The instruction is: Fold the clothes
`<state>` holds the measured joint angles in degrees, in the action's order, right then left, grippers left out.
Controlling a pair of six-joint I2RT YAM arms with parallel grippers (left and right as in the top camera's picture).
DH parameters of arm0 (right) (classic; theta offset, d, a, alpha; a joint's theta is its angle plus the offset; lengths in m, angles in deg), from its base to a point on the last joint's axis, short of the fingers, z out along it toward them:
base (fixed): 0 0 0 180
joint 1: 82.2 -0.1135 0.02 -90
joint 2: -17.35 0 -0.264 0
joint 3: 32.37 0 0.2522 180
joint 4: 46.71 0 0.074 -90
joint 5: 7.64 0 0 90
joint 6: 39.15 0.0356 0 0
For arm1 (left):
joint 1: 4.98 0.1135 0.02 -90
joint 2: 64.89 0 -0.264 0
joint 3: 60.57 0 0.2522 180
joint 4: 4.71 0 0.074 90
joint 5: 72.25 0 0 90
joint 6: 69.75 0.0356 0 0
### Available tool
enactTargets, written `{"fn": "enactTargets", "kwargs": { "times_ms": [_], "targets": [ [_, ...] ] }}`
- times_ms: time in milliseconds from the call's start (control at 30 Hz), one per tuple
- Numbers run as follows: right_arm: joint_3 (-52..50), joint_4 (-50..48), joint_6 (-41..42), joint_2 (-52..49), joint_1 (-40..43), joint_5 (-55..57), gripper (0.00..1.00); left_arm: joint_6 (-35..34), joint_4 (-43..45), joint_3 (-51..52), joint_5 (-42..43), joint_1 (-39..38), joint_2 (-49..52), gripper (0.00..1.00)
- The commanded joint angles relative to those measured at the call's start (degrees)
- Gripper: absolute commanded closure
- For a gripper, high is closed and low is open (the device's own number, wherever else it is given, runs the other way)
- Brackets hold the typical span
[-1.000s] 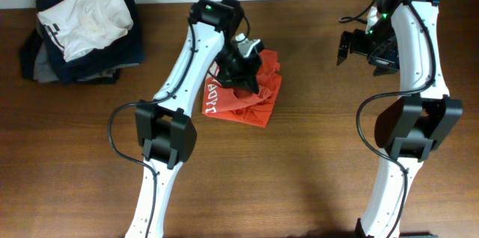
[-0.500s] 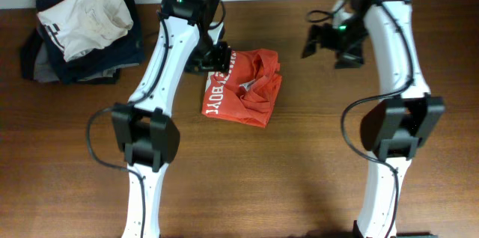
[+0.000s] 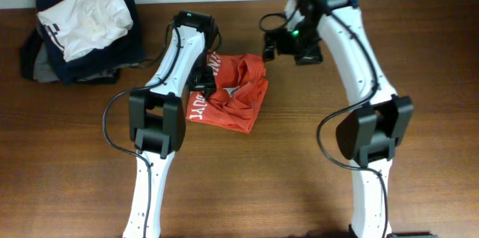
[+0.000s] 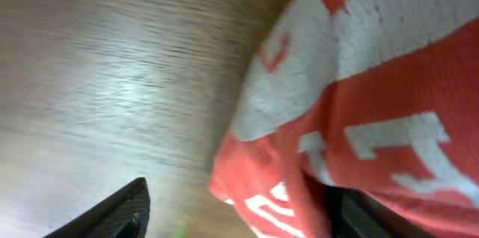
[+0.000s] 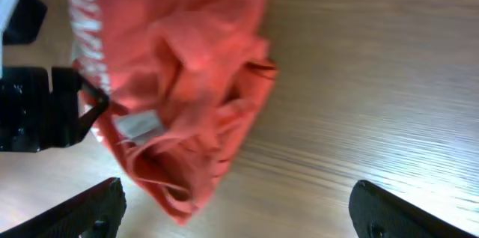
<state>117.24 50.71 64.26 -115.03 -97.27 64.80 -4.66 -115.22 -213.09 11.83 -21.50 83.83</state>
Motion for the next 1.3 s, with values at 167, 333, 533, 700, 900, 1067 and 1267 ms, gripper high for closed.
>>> {"fn": "enactTargets", "kwargs": {
  "times_ms": [167,333,533,700,900,1067,1267],
  "targets": [
    [-2.6,0.1,11.0,-3.8,-12.4,2.9,0.0,-2.5,0.0,-1.7,2.0,10.5,-5.3,0.13],
    [-10.6,-5.6,12.6,-4.0,-14.5,2.8,0.25,-2.5,0.3,-1.6,2.0,13.6,-5.3,0.02],
    [-10.8,-6.8,12.6,-4.0,-15.2,10.8,0.96,-2.5,0.5,-1.6,2.0,13.5,-5.3,0.01],
    [-10.8,4.1,12.6,-4.0,-12.2,17.0,0.96,-2.5,0.2,-1.6,2.0,13.5,-5.3,0.01],
    [-15.6,7.2,12.6,-4.0,-10.9,26.4,0.96,-2.4,0.4,-1.6,2.0,13.6,-5.3,0.01],
    [-15.5,13.5,12.6,-3.8,-2.1,37.7,0.51,-2.4,0.0,-1.6,2.0,13.6,-5.3,0.01],
    [-12.0,3.7,-8.2,-1.0,5.6,2.4,0.44,-2.4,0.2,-1.6,2.0,13.5,-5.3,0.01]
  ]
}}
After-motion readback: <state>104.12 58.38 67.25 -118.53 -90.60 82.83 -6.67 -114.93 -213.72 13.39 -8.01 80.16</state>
